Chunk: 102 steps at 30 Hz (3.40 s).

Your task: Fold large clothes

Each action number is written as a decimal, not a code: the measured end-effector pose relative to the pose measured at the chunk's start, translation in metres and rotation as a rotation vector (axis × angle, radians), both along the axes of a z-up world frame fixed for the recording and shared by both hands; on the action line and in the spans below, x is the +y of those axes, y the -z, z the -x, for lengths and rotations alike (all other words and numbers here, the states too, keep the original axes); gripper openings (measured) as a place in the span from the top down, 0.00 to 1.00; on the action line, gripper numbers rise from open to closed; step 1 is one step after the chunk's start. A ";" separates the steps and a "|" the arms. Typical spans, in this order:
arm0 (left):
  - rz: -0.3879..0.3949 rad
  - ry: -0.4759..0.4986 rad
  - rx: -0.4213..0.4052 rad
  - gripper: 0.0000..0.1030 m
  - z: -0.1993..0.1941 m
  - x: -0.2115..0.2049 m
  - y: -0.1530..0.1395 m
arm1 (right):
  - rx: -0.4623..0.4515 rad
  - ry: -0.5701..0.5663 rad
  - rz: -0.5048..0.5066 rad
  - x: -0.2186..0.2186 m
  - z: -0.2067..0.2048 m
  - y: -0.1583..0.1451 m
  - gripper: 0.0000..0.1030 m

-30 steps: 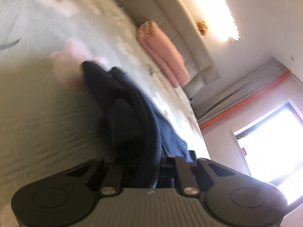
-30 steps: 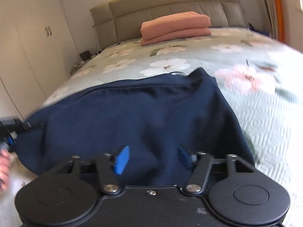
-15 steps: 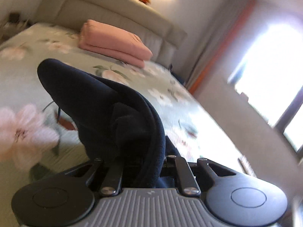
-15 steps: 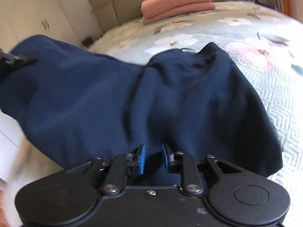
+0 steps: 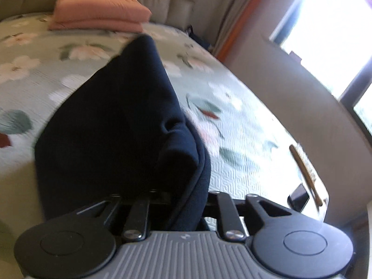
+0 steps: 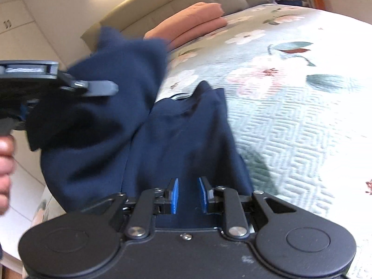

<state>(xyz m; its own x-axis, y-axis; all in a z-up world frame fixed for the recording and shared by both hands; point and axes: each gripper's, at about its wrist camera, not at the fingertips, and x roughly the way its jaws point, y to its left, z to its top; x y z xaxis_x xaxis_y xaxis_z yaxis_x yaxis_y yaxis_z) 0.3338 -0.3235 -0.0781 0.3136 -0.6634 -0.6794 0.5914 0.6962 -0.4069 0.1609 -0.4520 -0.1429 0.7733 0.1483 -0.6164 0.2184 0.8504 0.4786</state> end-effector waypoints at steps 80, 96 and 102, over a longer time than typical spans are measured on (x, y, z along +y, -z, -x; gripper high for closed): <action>0.170 0.341 0.031 0.91 0.032 0.110 0.107 | -0.011 -0.388 0.158 0.038 -0.200 -0.056 0.83; 0.085 0.320 -0.132 0.79 0.038 0.122 0.066 | 0.094 -0.085 0.205 -0.053 -0.214 -0.023 0.87; -0.005 0.187 -0.312 0.40 0.014 0.082 0.020 | -0.018 -0.298 0.247 -0.006 -0.164 -0.058 0.19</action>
<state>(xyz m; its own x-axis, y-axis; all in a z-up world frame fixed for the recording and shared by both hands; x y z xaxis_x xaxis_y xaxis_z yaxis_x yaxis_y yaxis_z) 0.3198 -0.2411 -0.0986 0.3796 -0.7260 -0.5734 0.8039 0.5656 -0.1839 0.3251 -0.4578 -0.0849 0.7298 0.2173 -0.6482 -0.0624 0.9654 0.2533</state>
